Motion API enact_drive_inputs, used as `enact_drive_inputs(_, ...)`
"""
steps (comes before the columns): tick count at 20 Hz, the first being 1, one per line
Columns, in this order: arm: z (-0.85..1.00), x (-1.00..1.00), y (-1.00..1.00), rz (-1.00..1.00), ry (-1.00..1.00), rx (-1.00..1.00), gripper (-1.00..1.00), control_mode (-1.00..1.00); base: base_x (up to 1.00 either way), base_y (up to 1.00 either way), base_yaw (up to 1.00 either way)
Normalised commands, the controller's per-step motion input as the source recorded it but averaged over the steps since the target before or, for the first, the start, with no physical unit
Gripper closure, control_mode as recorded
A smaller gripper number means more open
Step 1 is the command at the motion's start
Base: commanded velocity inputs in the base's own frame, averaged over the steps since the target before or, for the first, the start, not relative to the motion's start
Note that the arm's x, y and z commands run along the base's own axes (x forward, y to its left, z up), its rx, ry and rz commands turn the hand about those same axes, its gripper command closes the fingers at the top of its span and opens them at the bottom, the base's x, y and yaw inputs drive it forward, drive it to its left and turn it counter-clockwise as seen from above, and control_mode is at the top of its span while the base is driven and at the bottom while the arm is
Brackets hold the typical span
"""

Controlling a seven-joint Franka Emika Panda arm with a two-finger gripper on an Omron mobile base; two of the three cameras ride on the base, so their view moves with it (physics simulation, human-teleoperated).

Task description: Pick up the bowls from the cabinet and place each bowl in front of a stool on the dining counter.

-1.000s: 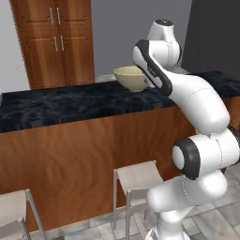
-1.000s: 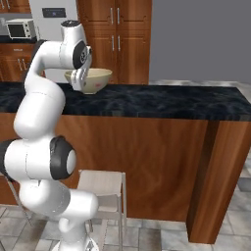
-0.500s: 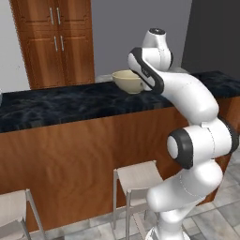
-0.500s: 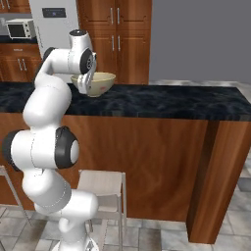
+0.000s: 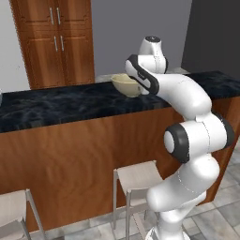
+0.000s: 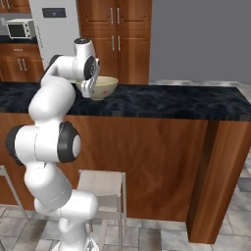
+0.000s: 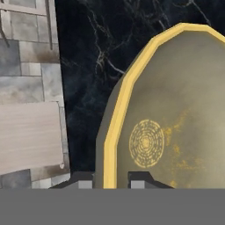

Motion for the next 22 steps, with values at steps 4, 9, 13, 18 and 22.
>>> enact_drive_inputs(4,-0.18,0.17,0.00,-0.01,-0.02,0.00,1.00,-1.00,0.00,0.00,0.00)
enact_drive_inputs(9,-0.13,0.04,0.00,0.00,-0.01,0.00,1.00,-1.00,0.00,0.00,0.00)
enact_drive_inputs(13,-0.14,0.00,0.00,0.00,0.00,0.00,1.00,-1.00,0.00,0.00,0.00)
enact_drive_inputs(18,-0.17,0.00,0.00,0.00,0.00,0.00,1.00,-1.00,0.00,0.00,0.00)
enact_drive_inputs(22,-0.21,0.00,0.00,0.00,0.00,0.00,1.00,-1.00,0.00,0.00,0.00)
